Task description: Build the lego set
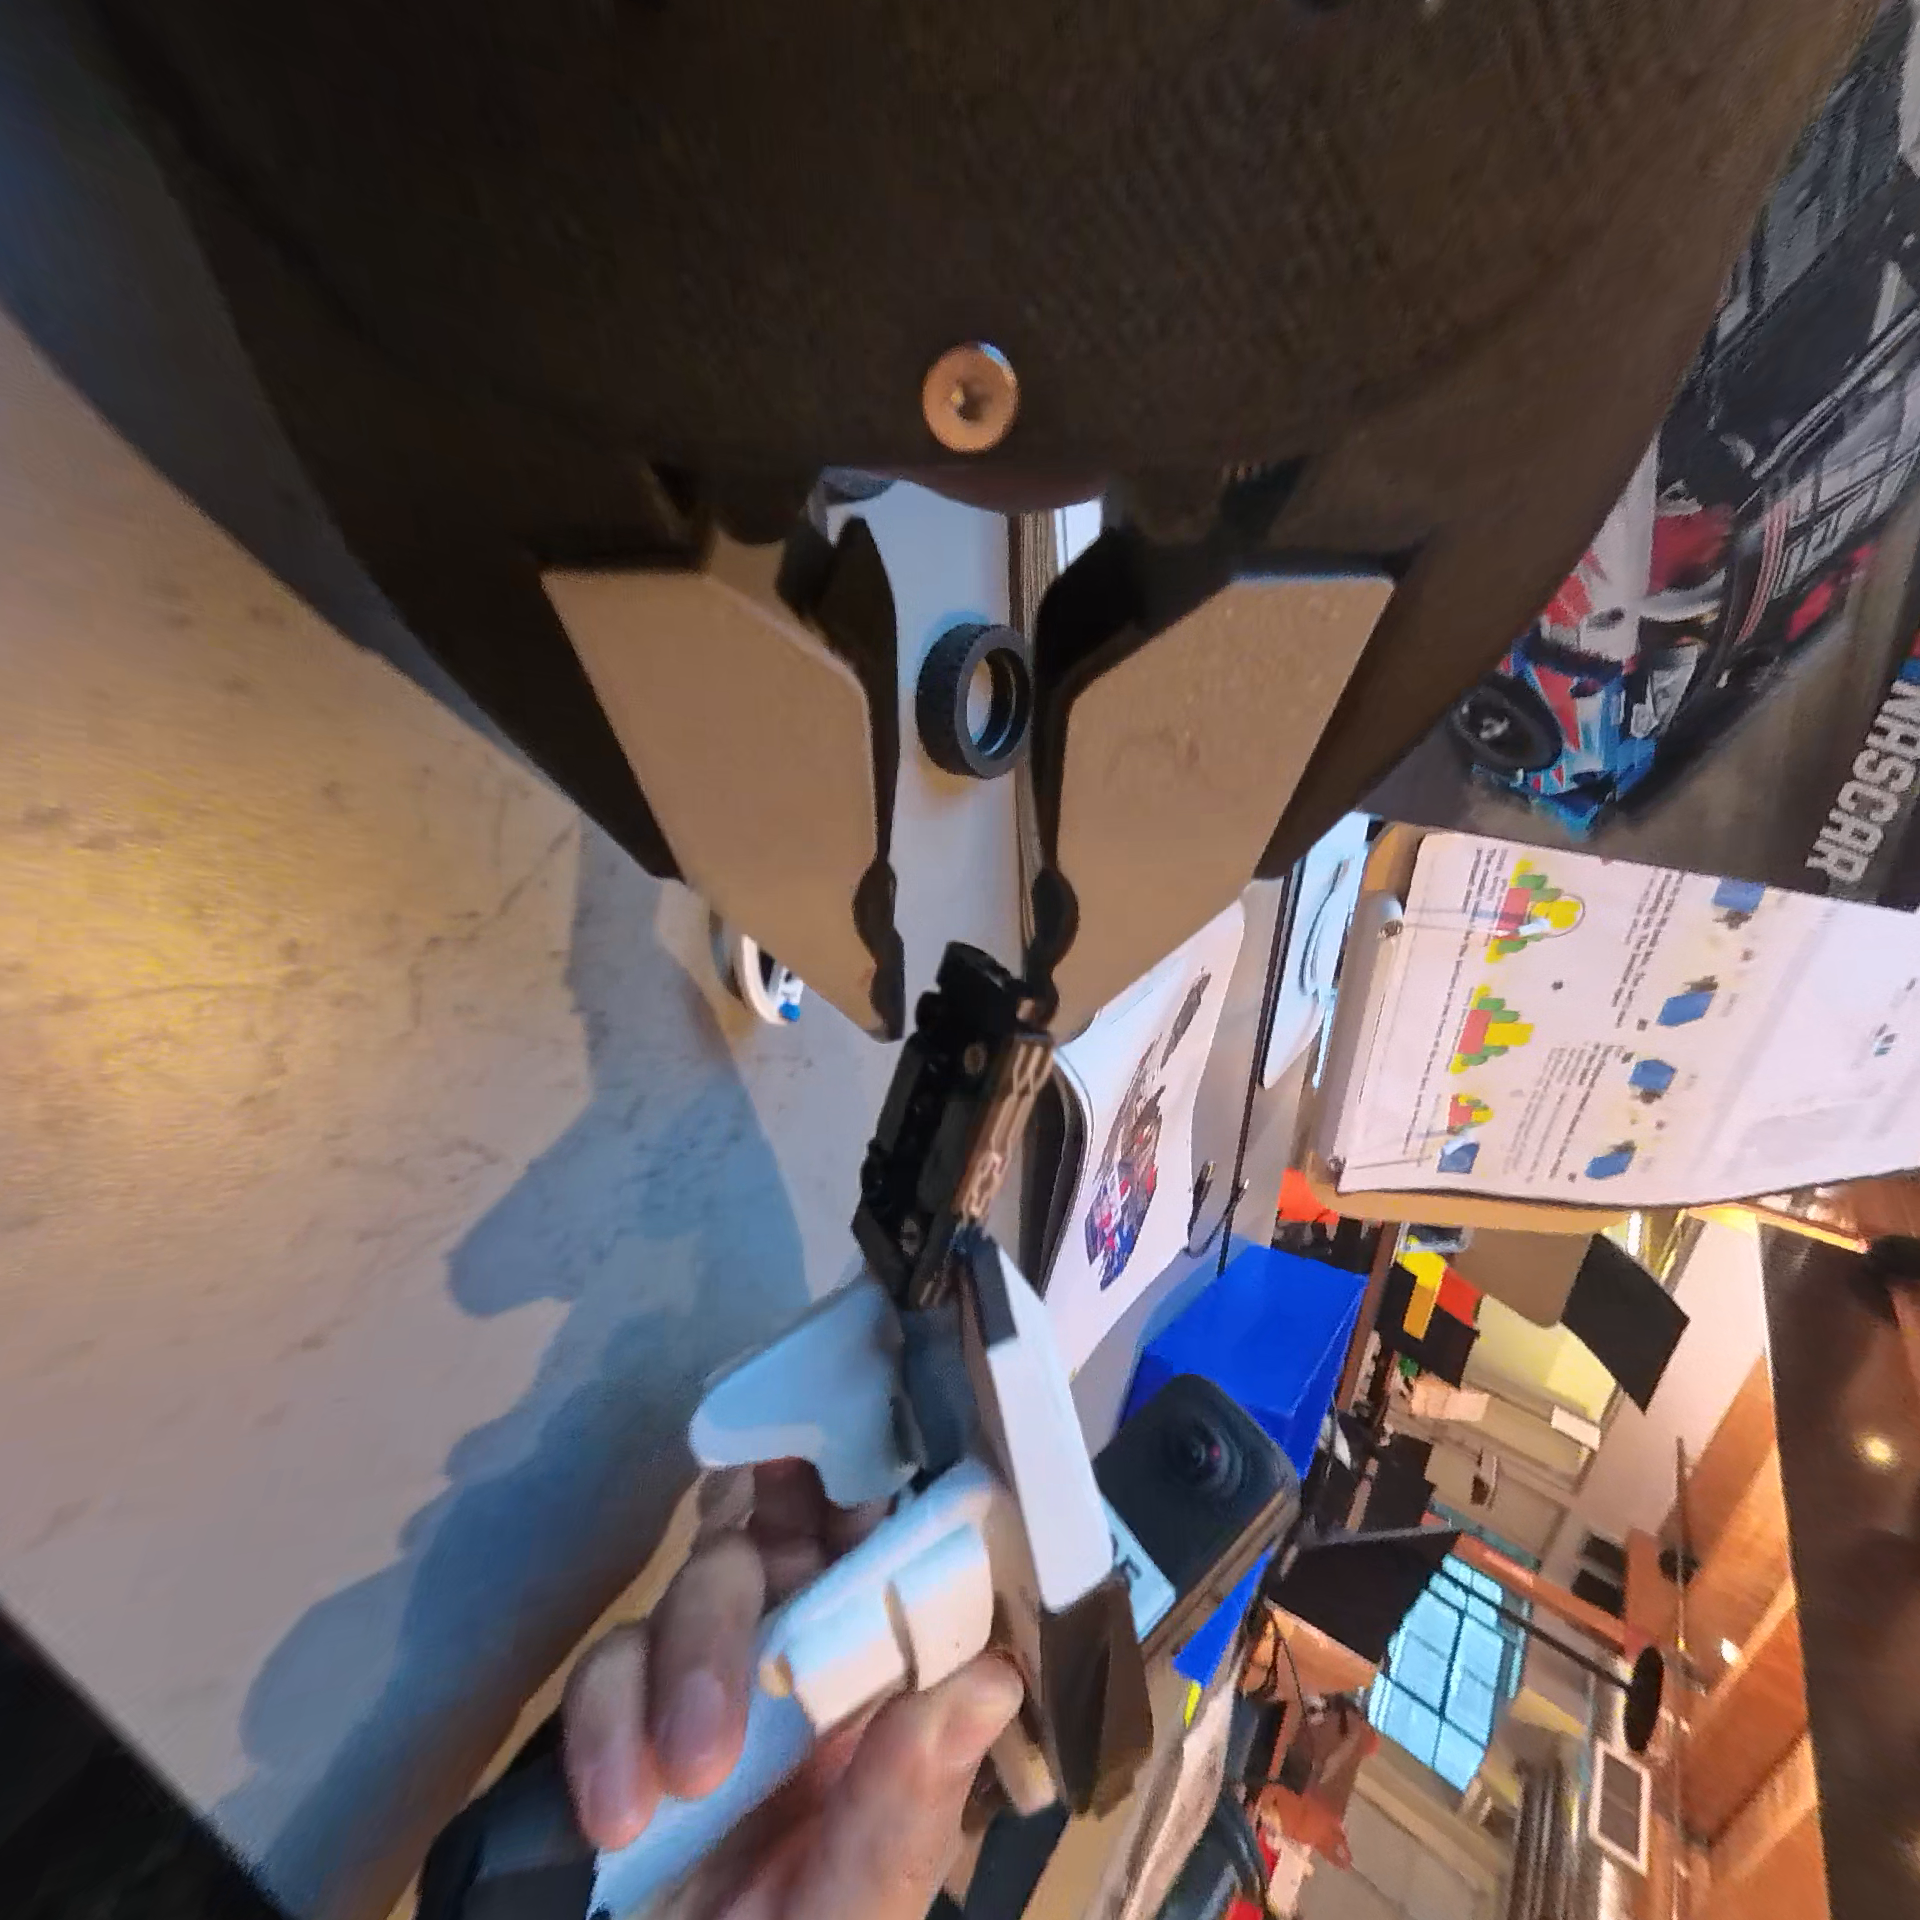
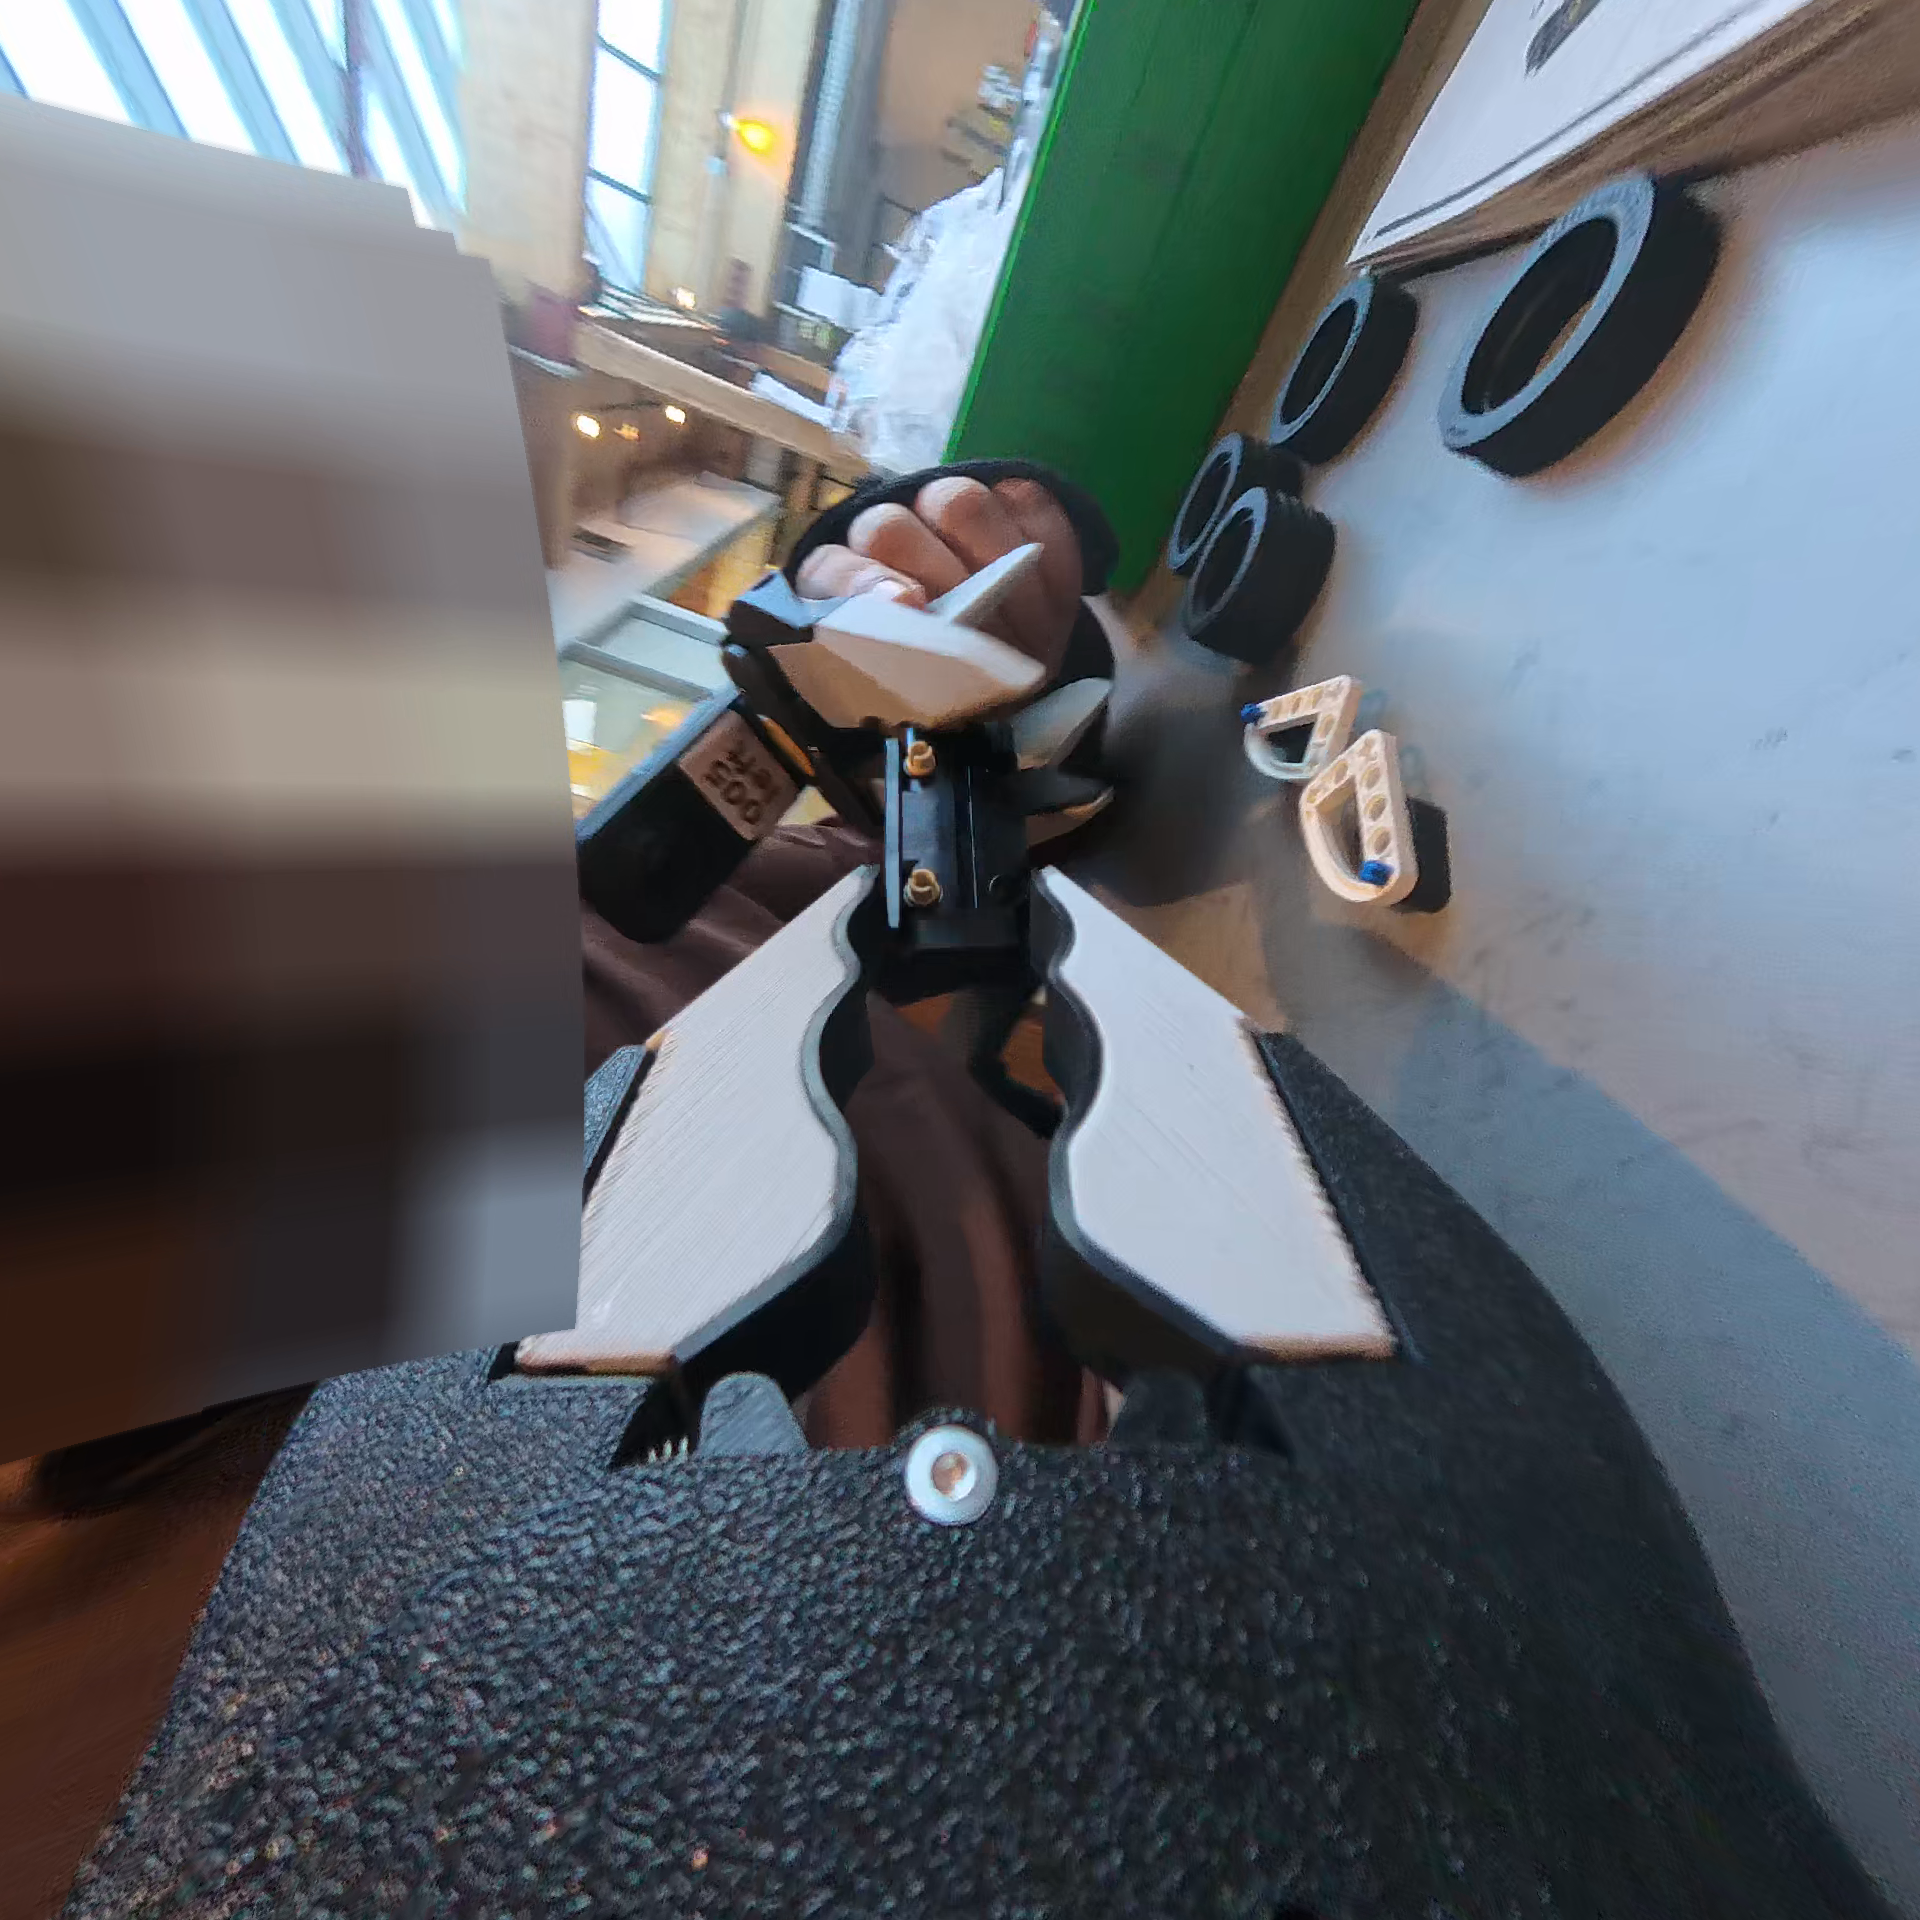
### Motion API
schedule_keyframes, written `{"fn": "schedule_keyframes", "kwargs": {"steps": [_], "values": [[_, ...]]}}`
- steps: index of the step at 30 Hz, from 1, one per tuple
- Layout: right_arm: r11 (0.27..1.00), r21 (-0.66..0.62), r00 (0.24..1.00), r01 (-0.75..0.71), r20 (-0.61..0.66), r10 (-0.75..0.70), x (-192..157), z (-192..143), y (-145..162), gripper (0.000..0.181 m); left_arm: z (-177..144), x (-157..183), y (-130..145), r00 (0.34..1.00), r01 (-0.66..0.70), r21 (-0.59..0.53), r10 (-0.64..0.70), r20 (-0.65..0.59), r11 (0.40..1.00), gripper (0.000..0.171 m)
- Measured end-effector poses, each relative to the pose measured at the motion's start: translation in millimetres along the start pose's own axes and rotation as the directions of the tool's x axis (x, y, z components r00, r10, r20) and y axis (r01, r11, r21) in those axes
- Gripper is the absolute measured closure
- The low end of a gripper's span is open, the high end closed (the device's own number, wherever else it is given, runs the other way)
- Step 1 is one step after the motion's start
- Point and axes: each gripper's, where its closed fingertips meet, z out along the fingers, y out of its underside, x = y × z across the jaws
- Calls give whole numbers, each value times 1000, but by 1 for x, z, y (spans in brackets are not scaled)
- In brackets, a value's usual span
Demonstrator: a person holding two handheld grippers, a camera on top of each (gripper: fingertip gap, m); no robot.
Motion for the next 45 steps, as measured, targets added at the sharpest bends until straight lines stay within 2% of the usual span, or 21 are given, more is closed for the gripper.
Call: {"fn": "schedule_keyframes", "kwargs": {"steps": [7,10,12,15,18,19,23,25,26,30,34,42,45], "values": [[985,2,976,174,-133,-172,4,-6,-5,154,-1,0,-1,999,44,17,-44,-26,999,159],[950,-27,932,310,-191,-309,1,-6,-8,154,-2,0,-2,997,66,27,-65,-43,997,164],[903,-50,872,426,-244,-424,0,-7,-11,155,-2,-1,-1,997,74,25,-73,-37,997,166],[779,-141,709,611,-341,-617,1,-11,-15,155,-1,-1,1,996,78,15,-78,-41,997,166],[572,-306,466,761,-355,-810,1,-16,-8,140,0,-2,-1,997,79,21,-78,-27,997,166],[501,-362,374,786,-366,-852,3,-17,-8,139,0,-2,-2,996,80,27,-79,-28,996,166],[236,-566,31,790,-348,-937,11,-20,-5,142,0,3,-4,994,99,32,-97,-59,995,166],[160,-619,-75,769,-336,-939,13,-22,-6,146,1,7,-4,987,130,26,-127,-94,991,166],[136,-632,-99,763,-323,-941,12,-22,-5,148,1,9,-4,983,151,27,-147,-113,988,166],[104,-638,-113,763,-290,-950,10,-18,0,151,0,17,-11,946,258,38,-244,-213,965,167],[89,-632,-110,770,-269,-957,7,-15,4,166,1,18,-8,919,324,16,-310,-244,946,167],[149,-587,-41,796,-297,-954,6,-14,3,172,1,23,-9,892,363,13,-344,-294,932,167],[219,-547,38,808,-323,-946,9,-13,2,172,1,25,-7,862,410,-8,-390,-324,912,167]]}}
